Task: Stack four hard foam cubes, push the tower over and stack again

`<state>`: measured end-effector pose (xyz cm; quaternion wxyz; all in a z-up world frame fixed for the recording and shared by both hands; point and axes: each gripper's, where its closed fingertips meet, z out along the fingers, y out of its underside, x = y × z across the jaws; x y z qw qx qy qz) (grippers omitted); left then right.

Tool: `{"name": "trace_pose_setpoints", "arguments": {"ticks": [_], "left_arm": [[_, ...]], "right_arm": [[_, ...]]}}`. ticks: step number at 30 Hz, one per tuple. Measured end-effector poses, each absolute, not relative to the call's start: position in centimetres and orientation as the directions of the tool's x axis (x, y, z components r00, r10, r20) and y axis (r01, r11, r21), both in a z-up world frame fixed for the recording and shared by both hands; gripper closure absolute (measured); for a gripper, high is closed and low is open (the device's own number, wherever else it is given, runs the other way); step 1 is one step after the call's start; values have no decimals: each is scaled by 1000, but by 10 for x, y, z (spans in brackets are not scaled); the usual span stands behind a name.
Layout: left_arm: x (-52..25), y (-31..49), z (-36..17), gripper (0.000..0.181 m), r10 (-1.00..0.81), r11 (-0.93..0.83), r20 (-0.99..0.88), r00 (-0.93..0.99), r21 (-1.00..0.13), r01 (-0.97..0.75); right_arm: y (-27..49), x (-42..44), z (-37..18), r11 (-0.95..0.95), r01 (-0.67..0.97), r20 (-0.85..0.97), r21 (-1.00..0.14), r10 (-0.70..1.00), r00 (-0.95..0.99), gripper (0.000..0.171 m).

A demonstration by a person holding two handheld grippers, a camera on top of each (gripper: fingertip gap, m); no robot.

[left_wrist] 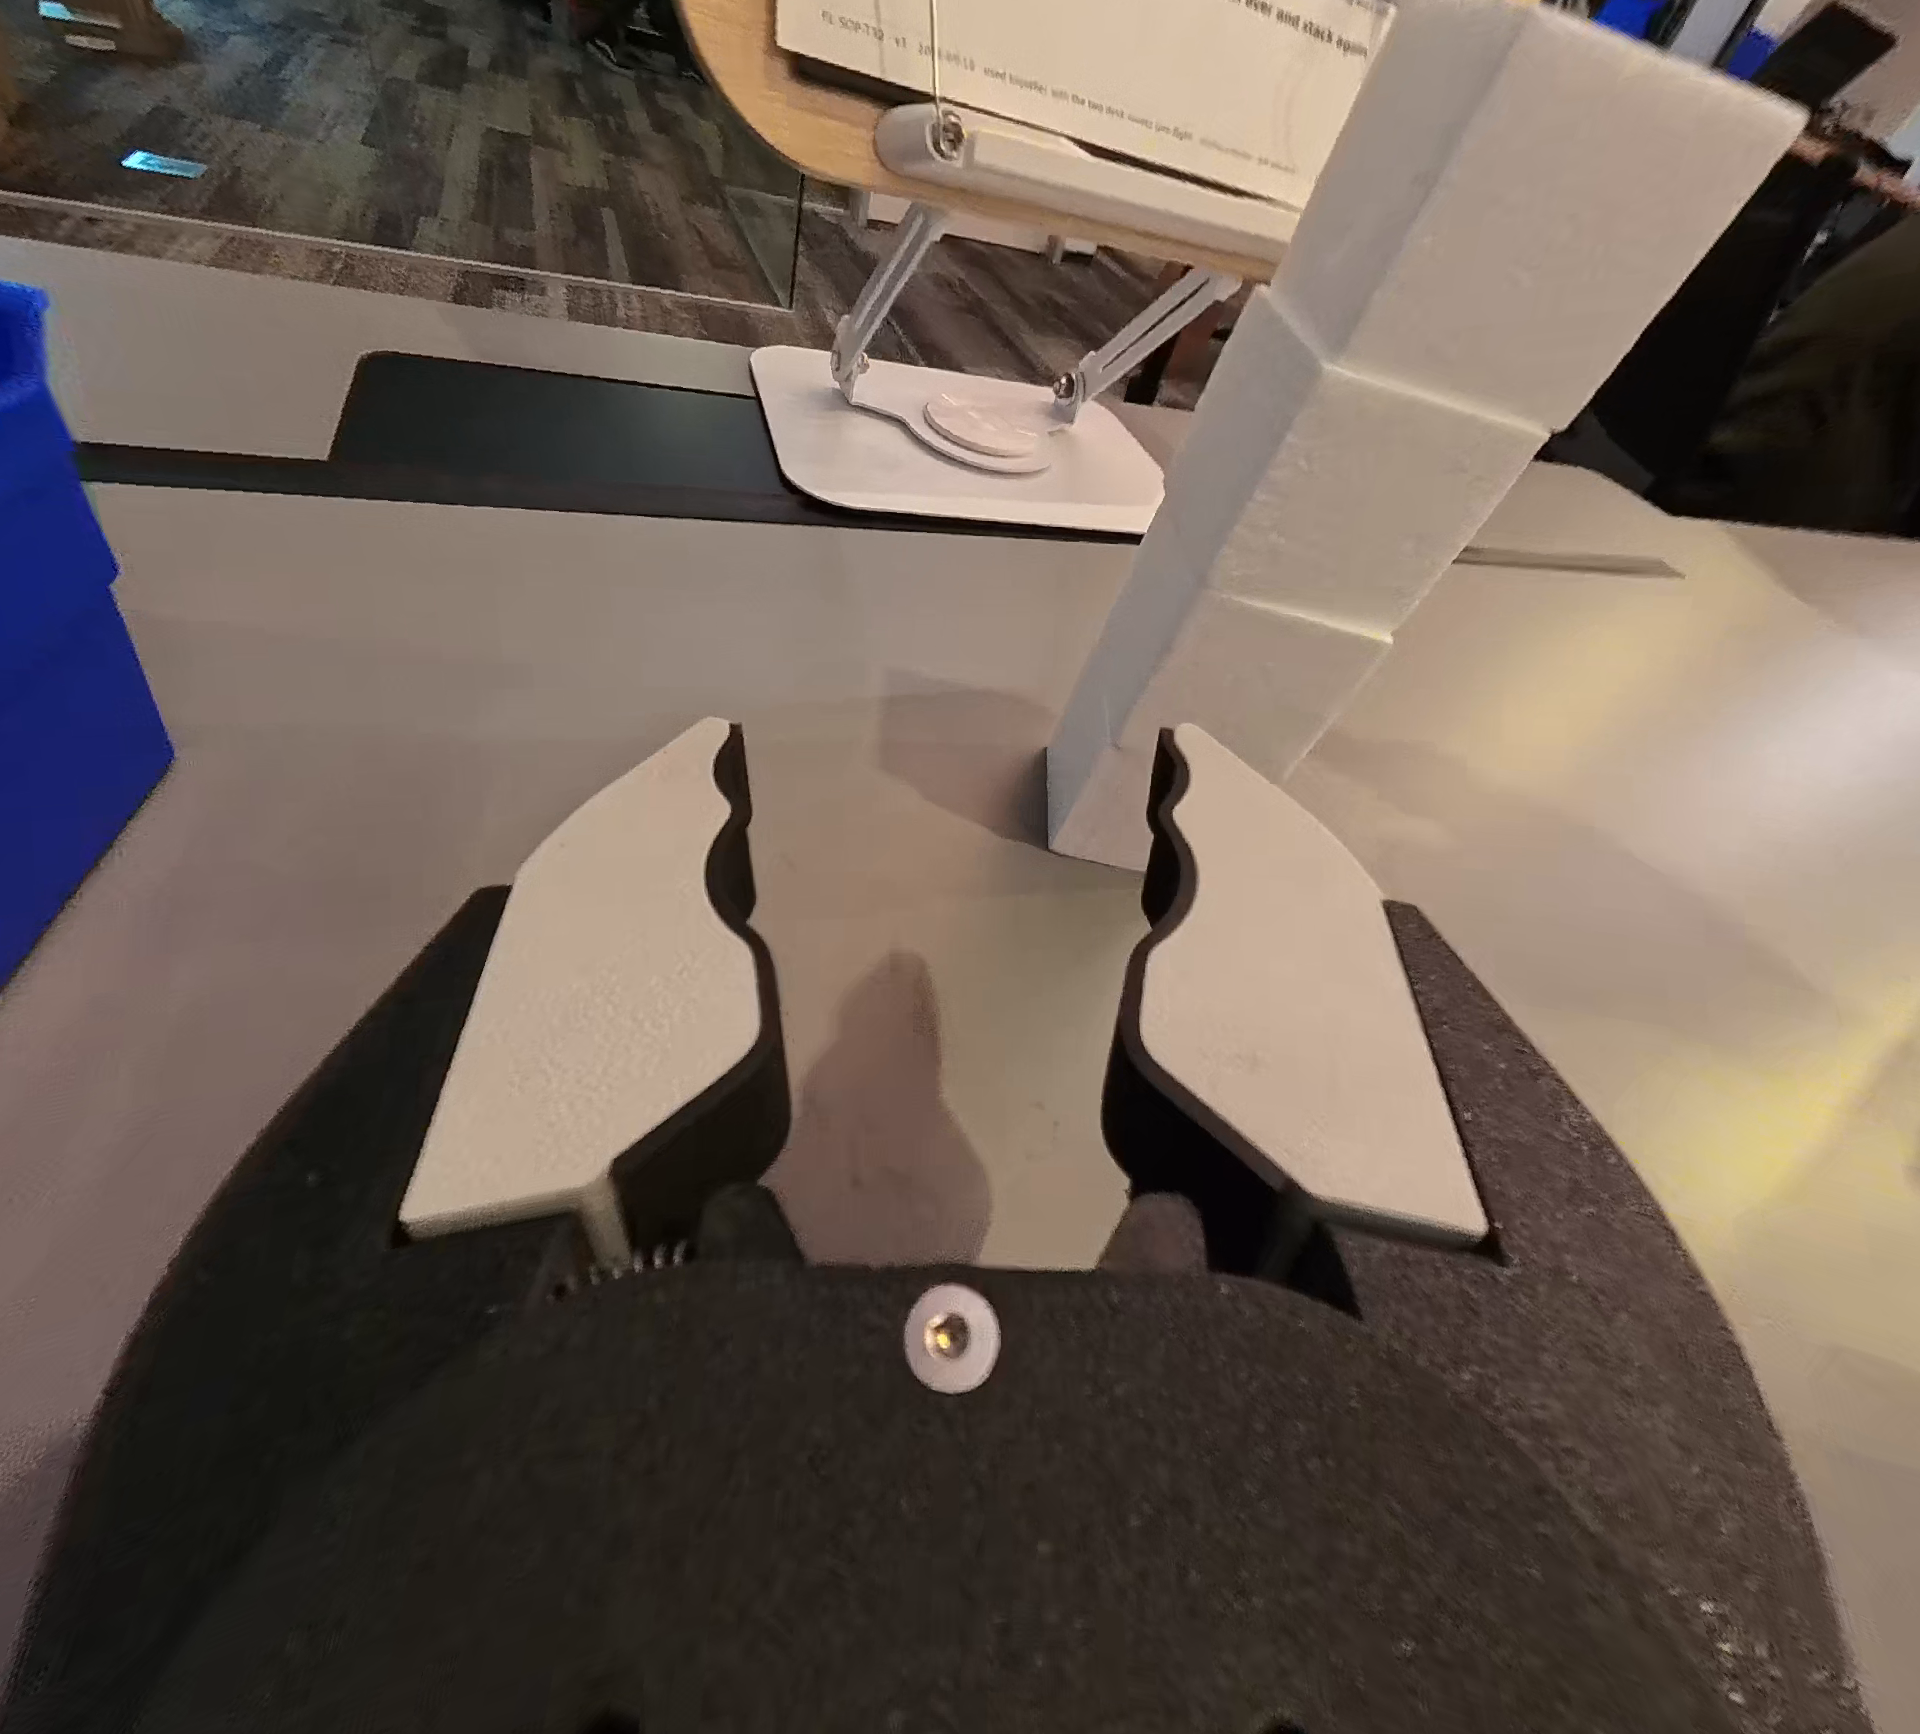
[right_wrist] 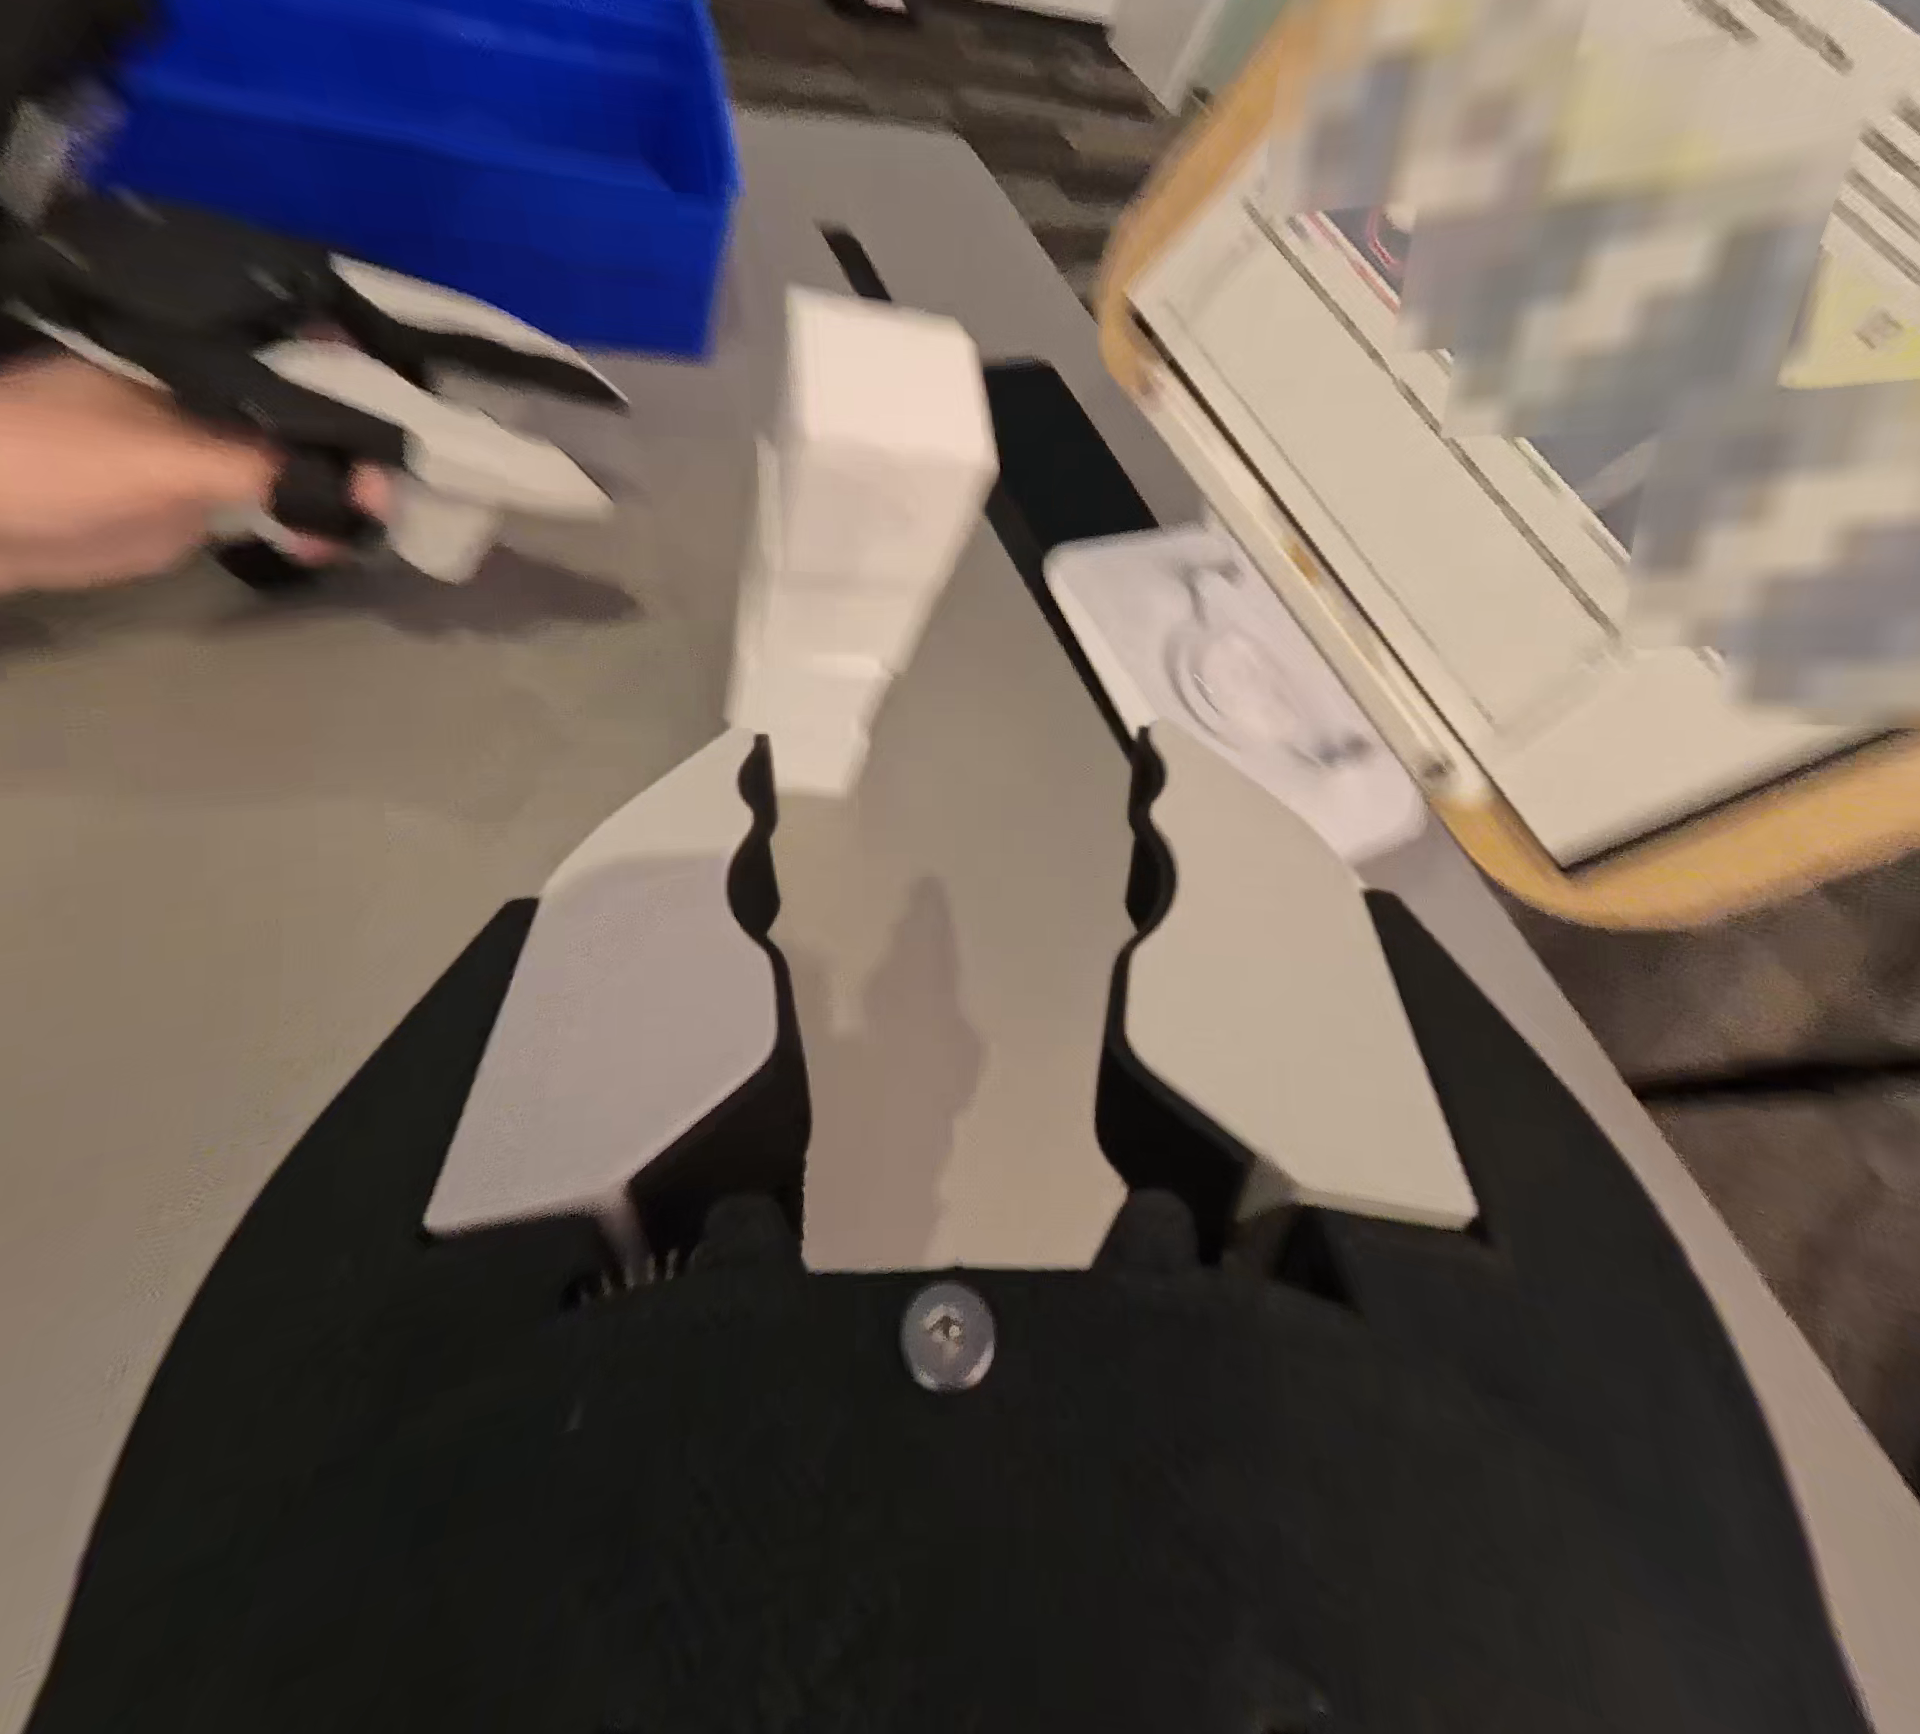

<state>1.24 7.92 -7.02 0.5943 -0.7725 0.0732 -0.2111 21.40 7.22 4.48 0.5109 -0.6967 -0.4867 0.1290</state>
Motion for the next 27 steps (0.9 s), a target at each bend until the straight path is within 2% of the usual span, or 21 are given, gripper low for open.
{"name": "trace_pose_setpoints", "arguments": {"ticks": [1,3,4,7,11,16,20,27], "left_arm": [[13,80,-72,109,-366,-281,219,904,-953,117],[15,80,-77,120,-369,-280,191,909,-956,87],[16,80,-79,131,-375,-279,182,909,-957,76],[21,77,-82,181,-425,-287,182,886,-956,59],[16,86,-82,181,-423,-379,274,864,-919,106],[6,116,-90,181,-436,-527,134,890,-840,-132],[22,135,-91,181,-536,-615,169,827,-749,-246],[57,161,-84,181,-607,-541,64,792,-763,-354]], "right_arm": [[77,235,37,-19,566,341,-824,781,523,115],[81,262,24,-47,534,297,-844,788,539,170],[84,273,19,-103,505,232,-857,798,556,170],[94,309,12,-239,454,130,-858,755,643,170],[99,347,18,-294,377,77,-878,692,718,170],[101,392,16,-335,394,122,-856,610,783,169],[99,407,18,-345,403,137,-848,592,794,166],[91,412,38,-302,346,105,-888,601,793,166]]}}
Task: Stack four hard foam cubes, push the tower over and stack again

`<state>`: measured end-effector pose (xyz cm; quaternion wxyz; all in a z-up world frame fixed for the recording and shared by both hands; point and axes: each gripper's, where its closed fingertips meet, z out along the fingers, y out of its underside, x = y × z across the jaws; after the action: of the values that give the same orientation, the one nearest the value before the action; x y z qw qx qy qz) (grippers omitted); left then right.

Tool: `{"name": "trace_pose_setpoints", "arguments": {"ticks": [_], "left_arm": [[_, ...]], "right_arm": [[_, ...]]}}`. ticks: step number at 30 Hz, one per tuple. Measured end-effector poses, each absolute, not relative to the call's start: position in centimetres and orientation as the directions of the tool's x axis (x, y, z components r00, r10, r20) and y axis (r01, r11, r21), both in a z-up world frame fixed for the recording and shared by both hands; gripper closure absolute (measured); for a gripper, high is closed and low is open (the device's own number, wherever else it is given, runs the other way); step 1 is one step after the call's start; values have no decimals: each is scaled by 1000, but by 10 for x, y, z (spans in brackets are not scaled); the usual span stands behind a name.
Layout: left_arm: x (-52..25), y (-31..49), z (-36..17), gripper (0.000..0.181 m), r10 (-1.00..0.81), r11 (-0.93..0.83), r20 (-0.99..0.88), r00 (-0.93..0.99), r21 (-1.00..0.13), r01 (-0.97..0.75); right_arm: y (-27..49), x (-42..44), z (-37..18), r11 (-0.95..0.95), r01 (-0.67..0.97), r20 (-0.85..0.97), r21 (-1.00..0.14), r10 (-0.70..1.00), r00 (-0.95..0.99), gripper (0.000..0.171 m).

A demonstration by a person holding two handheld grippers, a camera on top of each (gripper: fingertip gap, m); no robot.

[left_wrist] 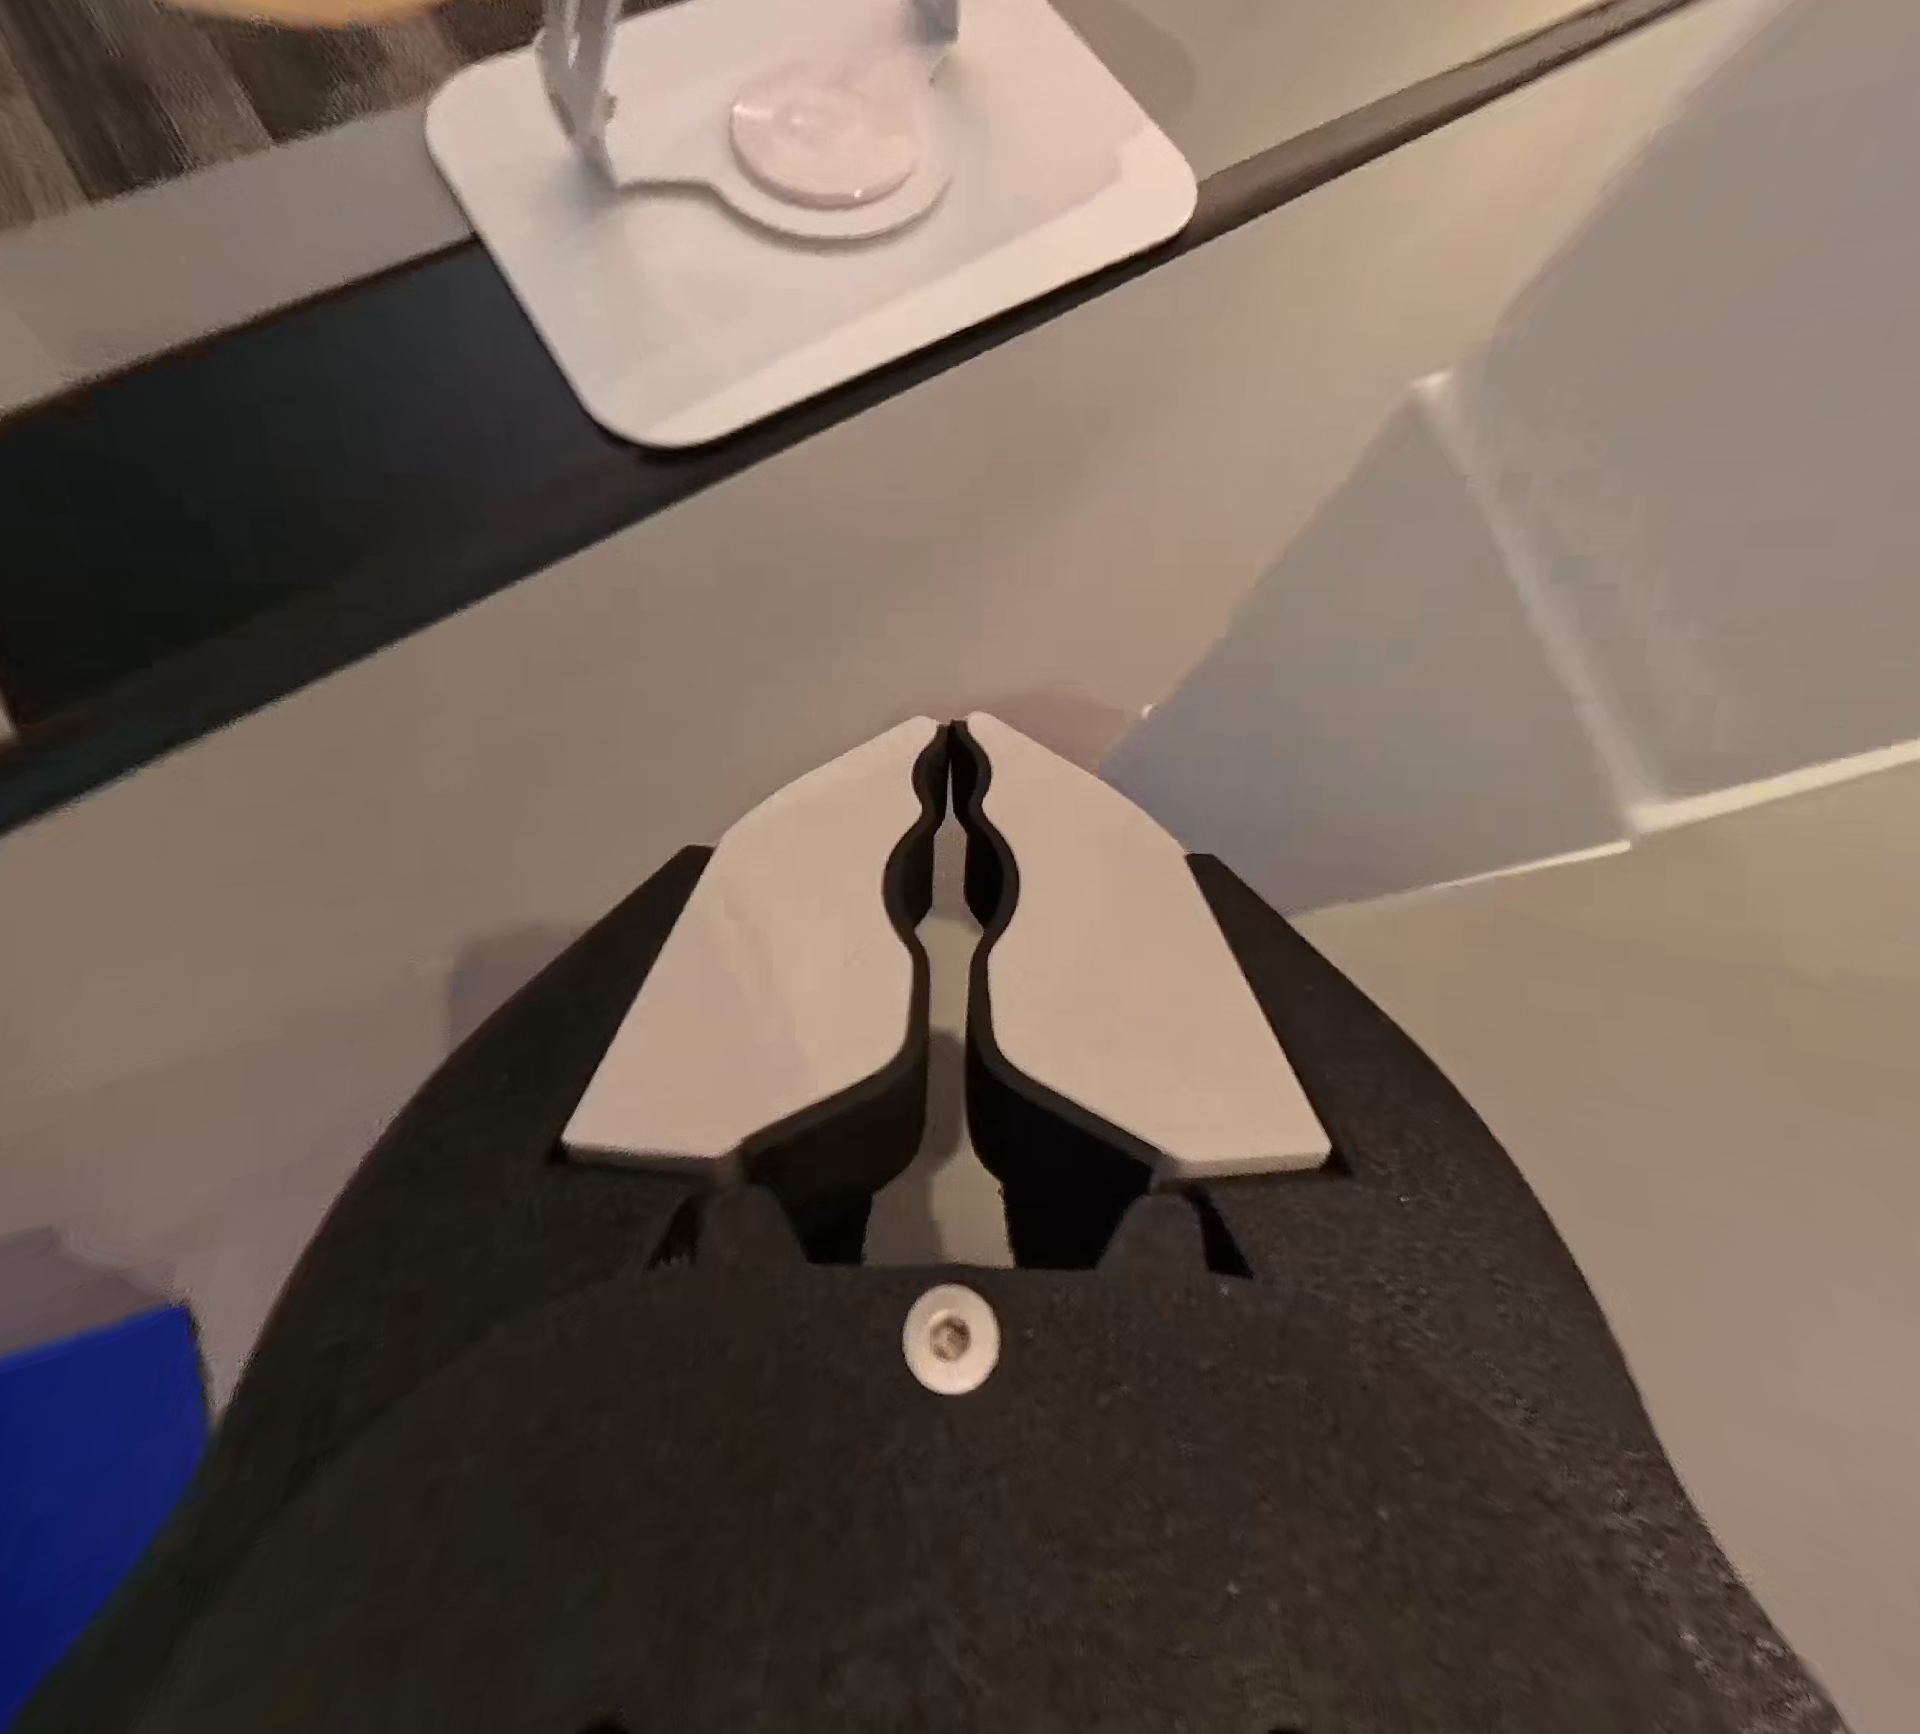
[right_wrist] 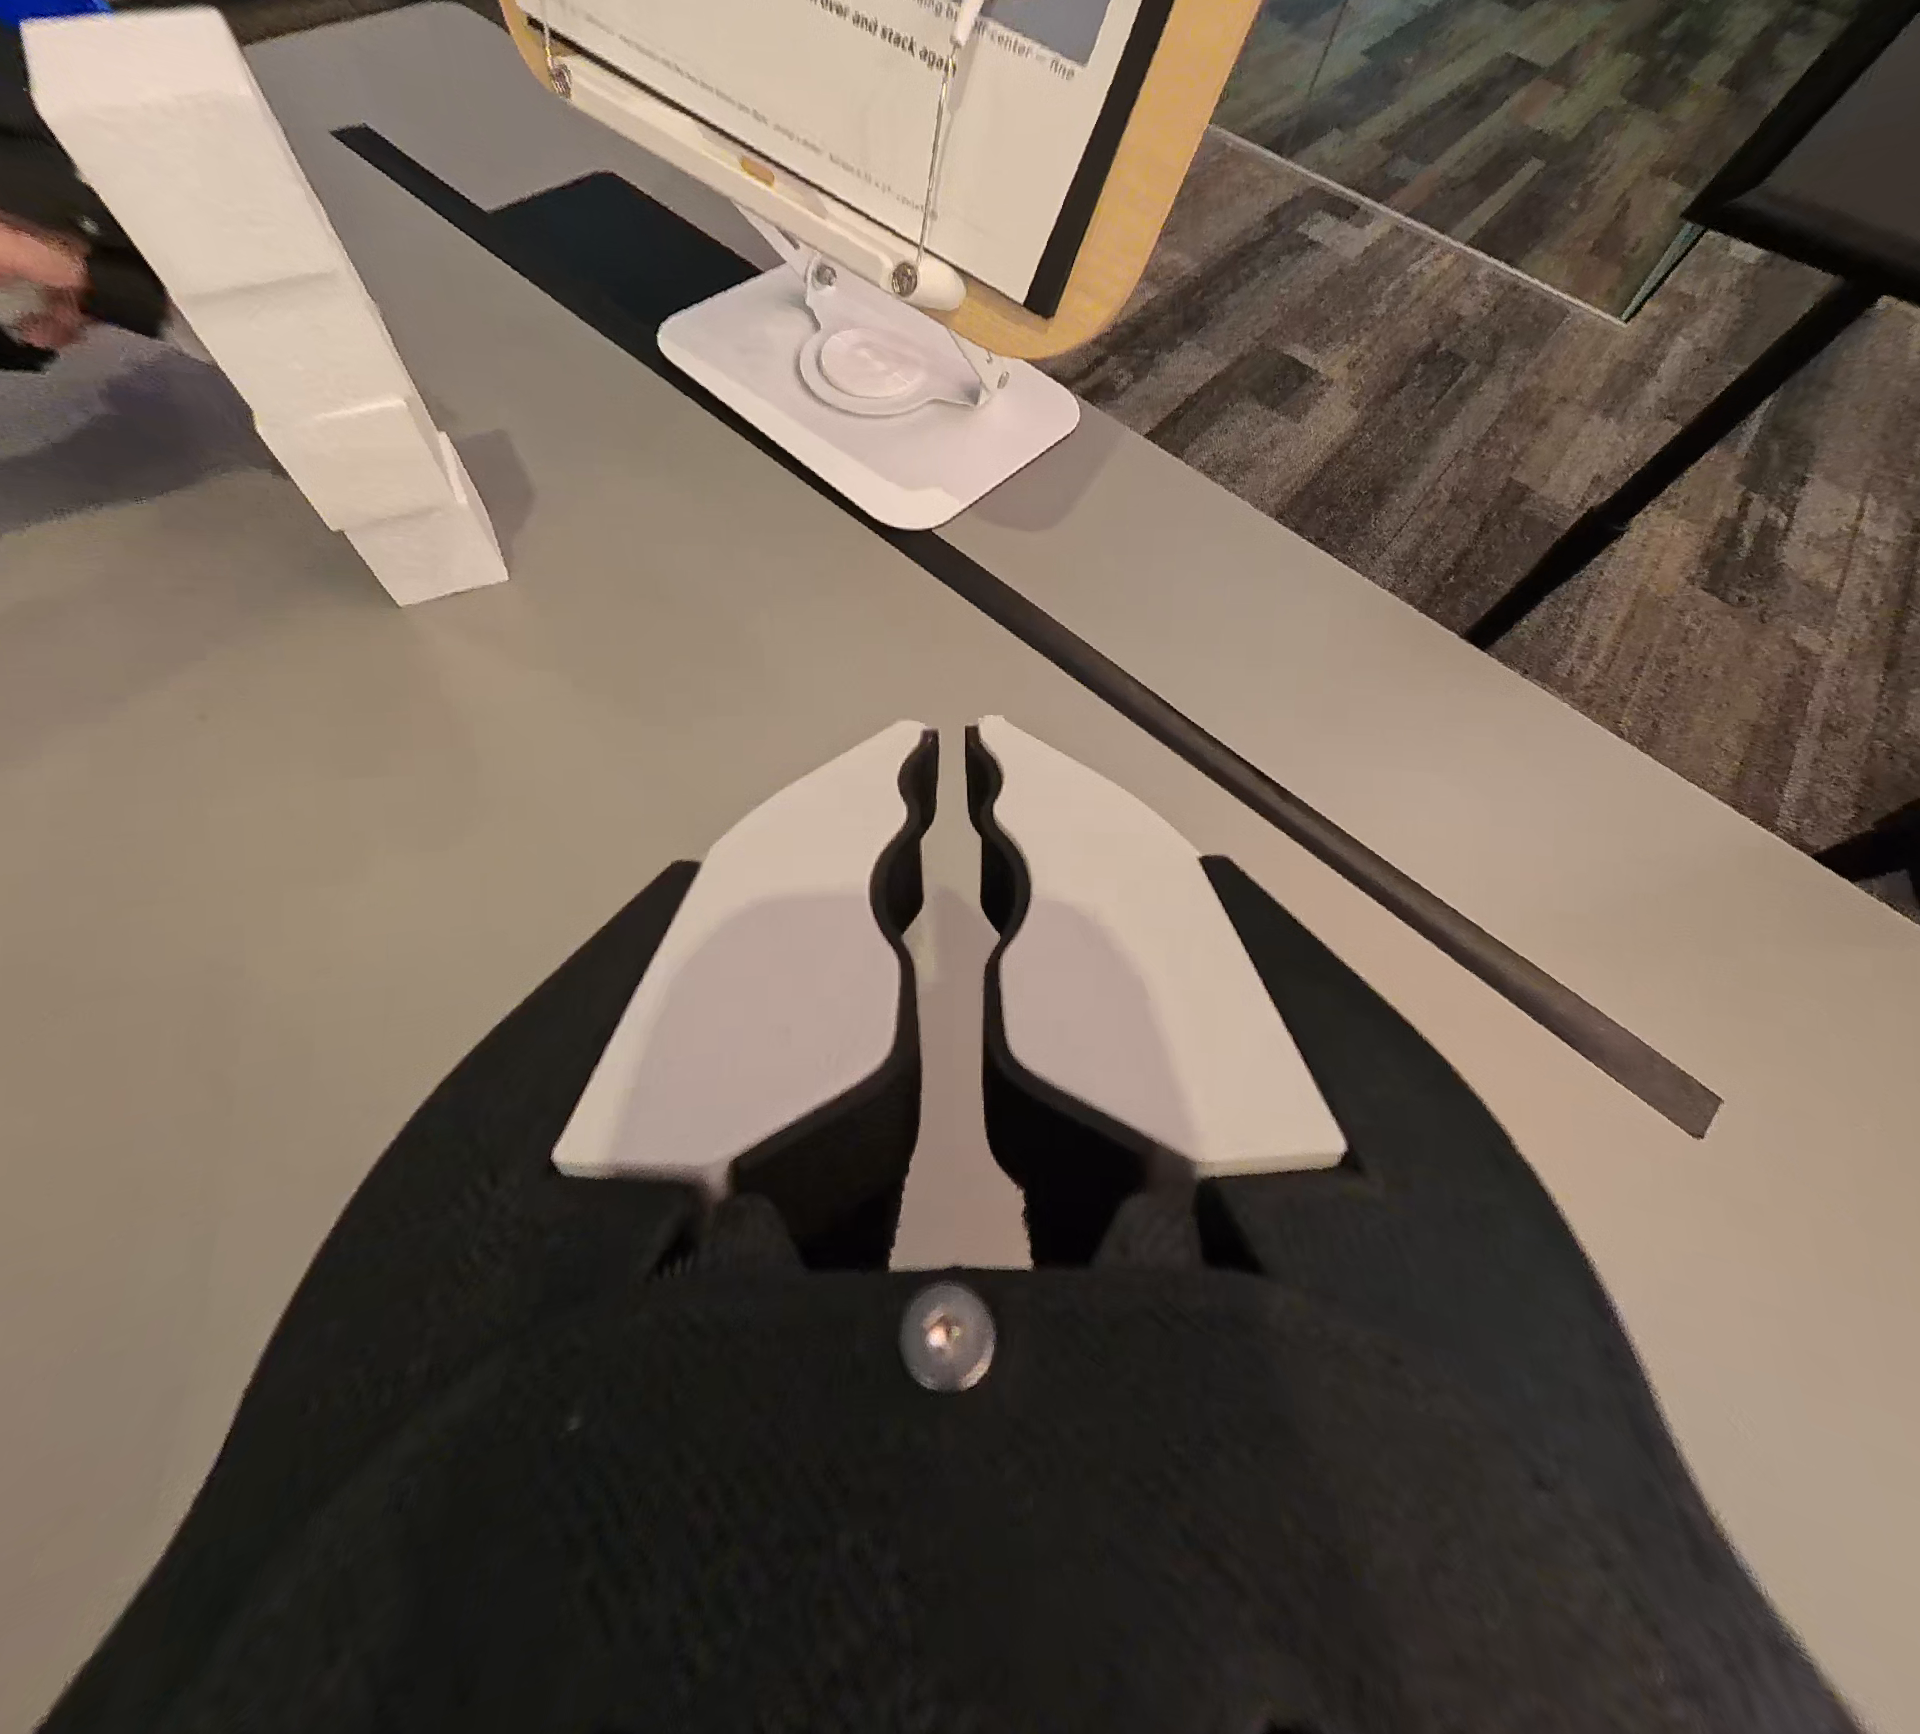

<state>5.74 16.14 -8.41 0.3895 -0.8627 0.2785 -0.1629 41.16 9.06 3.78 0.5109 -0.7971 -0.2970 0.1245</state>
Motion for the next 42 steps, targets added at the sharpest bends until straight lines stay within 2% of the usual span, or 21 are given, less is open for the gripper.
{"name": "trace_pose_setpoints", "arguments": {"ticks": [4,8,12,16,20,22,26,32,37,42], "left_arm": [[91,155,-72,181,-668,-394,-187,720,-732,-556],[132,128,-67,181,-719,-360,-254,647,-659,-660],[155,111,-51,181,-717,-313,-292,633,-676,-667],[142,109,-22,180,-653,-288,-276,705,-770,-568],[102,105,1,146,-572,-295,-211,792,-848,-439],[82,100,3,122,-535,-303,-202,820,-861,-409],[73,76,-21,112,-561,-292,-156,813,-882,-371],[107,63,-98,88,-592,-335,-144,793,-851,-404],[144,77,-115,89,-601,-320,-171,781,-843,-431],[162,87,-125,95,-638,-324,-189,747,-814,-483]], "right_arm": [[87,418,43,-291,316,82,-903,605,792,166],[83,432,41,-309,310,76,-899,588,805,165],[75,448,38,-326,296,58,-898,579,813,161],[67,472,26,-367,270,24,-890,554,832,155],[67,493,16,-397,221,-18,-891,517,856,153],[67,499,16,-403,205,-29,-892,504,863,151],[64,514,22,-400,213,15,-891,443,896,143],[53,527,38,-388,206,57,-898,361,931,128],[46,529,39,-407,245,103,-880,339,935,125],[24,555,48,-444,250,164,-860,224,961,123]]}}
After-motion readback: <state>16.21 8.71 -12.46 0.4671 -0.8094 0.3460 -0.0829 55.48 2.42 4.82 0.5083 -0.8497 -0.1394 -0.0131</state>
